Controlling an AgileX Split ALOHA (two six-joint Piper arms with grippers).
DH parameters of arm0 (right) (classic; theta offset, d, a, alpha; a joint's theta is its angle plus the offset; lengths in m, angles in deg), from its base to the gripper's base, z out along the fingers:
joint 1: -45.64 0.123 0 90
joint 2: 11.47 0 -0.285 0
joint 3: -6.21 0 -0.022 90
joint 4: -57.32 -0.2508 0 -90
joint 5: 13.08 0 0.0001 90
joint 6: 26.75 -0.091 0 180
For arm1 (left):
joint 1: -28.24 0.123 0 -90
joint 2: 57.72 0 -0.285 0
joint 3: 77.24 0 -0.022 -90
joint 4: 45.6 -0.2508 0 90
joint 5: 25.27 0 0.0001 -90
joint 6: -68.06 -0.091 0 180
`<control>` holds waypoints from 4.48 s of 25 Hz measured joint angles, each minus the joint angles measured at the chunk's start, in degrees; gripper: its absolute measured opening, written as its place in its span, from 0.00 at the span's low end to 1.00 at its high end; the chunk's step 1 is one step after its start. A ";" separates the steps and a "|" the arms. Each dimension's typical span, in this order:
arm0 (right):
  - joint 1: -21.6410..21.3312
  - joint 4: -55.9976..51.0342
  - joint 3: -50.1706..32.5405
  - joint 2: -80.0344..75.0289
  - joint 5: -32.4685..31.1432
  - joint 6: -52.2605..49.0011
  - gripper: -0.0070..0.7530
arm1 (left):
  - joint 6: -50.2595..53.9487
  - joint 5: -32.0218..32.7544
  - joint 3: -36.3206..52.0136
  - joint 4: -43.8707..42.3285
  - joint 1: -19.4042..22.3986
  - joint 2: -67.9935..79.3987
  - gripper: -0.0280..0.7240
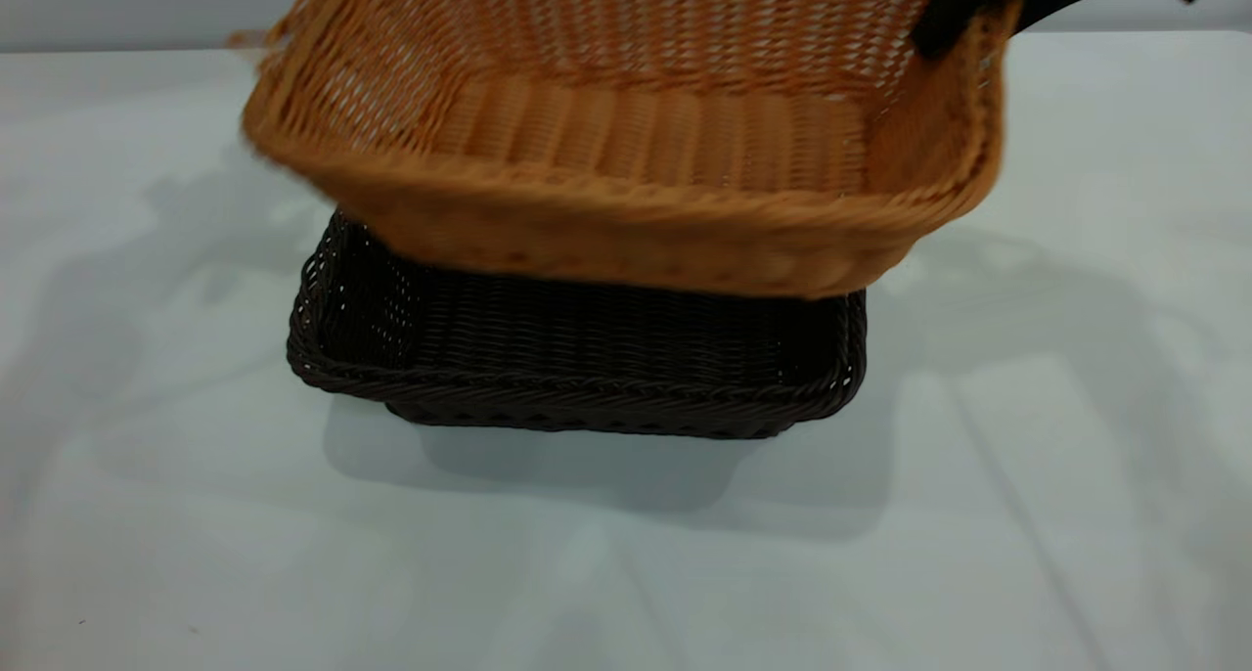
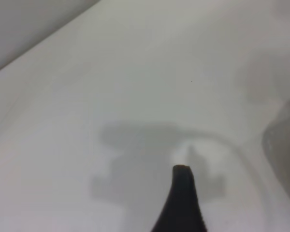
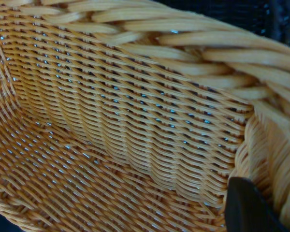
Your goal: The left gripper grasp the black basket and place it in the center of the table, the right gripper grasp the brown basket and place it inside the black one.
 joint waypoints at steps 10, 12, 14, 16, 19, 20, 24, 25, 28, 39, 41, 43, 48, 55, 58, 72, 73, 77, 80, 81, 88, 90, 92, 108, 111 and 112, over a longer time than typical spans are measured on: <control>4.11 0.24 0.00 -6.13 7.73 -1.70 0.10 | 0.10 0.85 0.00 0.05 0.00 -0.02 0.77; 4.11 0.19 0.00 -7.02 8.59 -1.75 0.10 | 0.10 0.88 0.00 0.05 0.00 -0.02 0.77; 4.11 0.14 0.00 -8.02 9.25 -1.75 0.10 | 0.10 0.92 0.00 0.05 0.00 -0.02 0.77; 4.11 -0.11 0.00 -9.12 9.74 -1.75 0.10 | 0.10 0.92 0.00 0.05 0.00 -0.02 0.77; 4.11 -0.32 0.00 -10.04 10.58 -1.75 0.12 | 0.10 0.87 0.00 0.05 0.00 -0.02 0.77; 4.11 -0.37 0.00 -10.04 10.64 -1.75 0.14 | 0.04 0.87 0.00 0.05 0.00 -0.02 0.77; 4.00 -0.68 1.74 -10.04 9.20 -1.21 0.35 | -0.07 0.69 0.00 0.05 0.00 -0.02 0.77; 4.00 -0.12 2.56 -10.04 8.36 -0.92 0.42 | -0.07 0.49 0.00 0.05 0.00 -0.02 0.77; 4.00 2.45 6.16 -10.04 3.30 -0.45 0.61 | -0.07 0.16 0.00 0.05 0.00 -0.67 0.77; 4.00 13.99 22.95 1.67 -7.78 -4.20 0.75 | 6.95 4.56 0.00 0.00 0.00 -20.85 0.77; 4.00 14.27 23.46 7.63 -8.24 -4.06 0.75 | 9.36 6.57 0.00 0.00 0.00 -25.48 0.77; 4.00 14.73 23.46 13.70 -8.81 -3.68 0.75 | 12.64 8.47 0.00 -0.28 0.00 -30.39 0.77; 4.00 15.19 23.51 30.69 -10.06 -3.52 0.75 | 21.72 15.93 0.00 -3.94 0.00 -40.40 0.77; 4.00 14.90 13.96 55.68 -10.67 -3.52 0.75 | 30.95 30.66 0.05 -12.02 0.00 -50.23 0.77; 4.00 15.26 5.27 65.57 -11.07 -3.50 0.75 | 32.12 30.66 -0.02 -12.77 0.00 -52.82 0.77; 4.00 19.88 -32.12 97.18 -11.10 -4.03 0.75 | 33.07 30.70 27.28 -12.61 0.00 -76.15 0.77; 4.00 20.03 -34.01 98.47 -10.91 -3.31 0.75 | 33.07 30.70 29.75 -12.61 0.00 -78.23 0.77; 4.00 20.61 -41.65 102.31 -8.24 0.15 0.75 | 32.94 30.70 38.10 -12.61 0.00 -85.62 0.77; 4.00 20.86 -46.06 104.09 -6.50 1.74 0.75 | 32.94 30.70 43.57 -12.61 0.00 -90.85 0.77; 4.00 21.03 -47.41 104.42 -5.81 1.95 0.75 | 32.94 30.70 45.07 -12.61 0.00 -92.74 0.77; 4.00 22.41 -51.96 109.29 -4.84 2.32 0.75 | 33.05 30.70 56.05 -12.61 0.00 -104.49 0.77; 4.00 22.70 -51.96 111.52 -4.64 2.26 0.75 | 33.11 30.70 58.80 -12.61 0.00 -106.69 0.77; 4.00 23.10 -51.96 113.40 -4.58 1.72 0.75 | 33.11 30.65 60.58 -12.61 0.00 -108.51 0.77; 4.00 23.16 -51.96 115.22 -4.58 1.29 0.75 | 35.43 28.46 63.00 -11.40 0.00 -109.87 0.77; 4.00 23.16 -51.96 115.22 -4.58 1.29 0.75 | 35.56 28.47 63.00 -11.40 0.00 -109.87 0.77; 4.00 23.16 -51.96 115.22 -4.58 1.29 0.75 | 35.56 28.47 63.00 -11.40 0.00 -109.87 0.77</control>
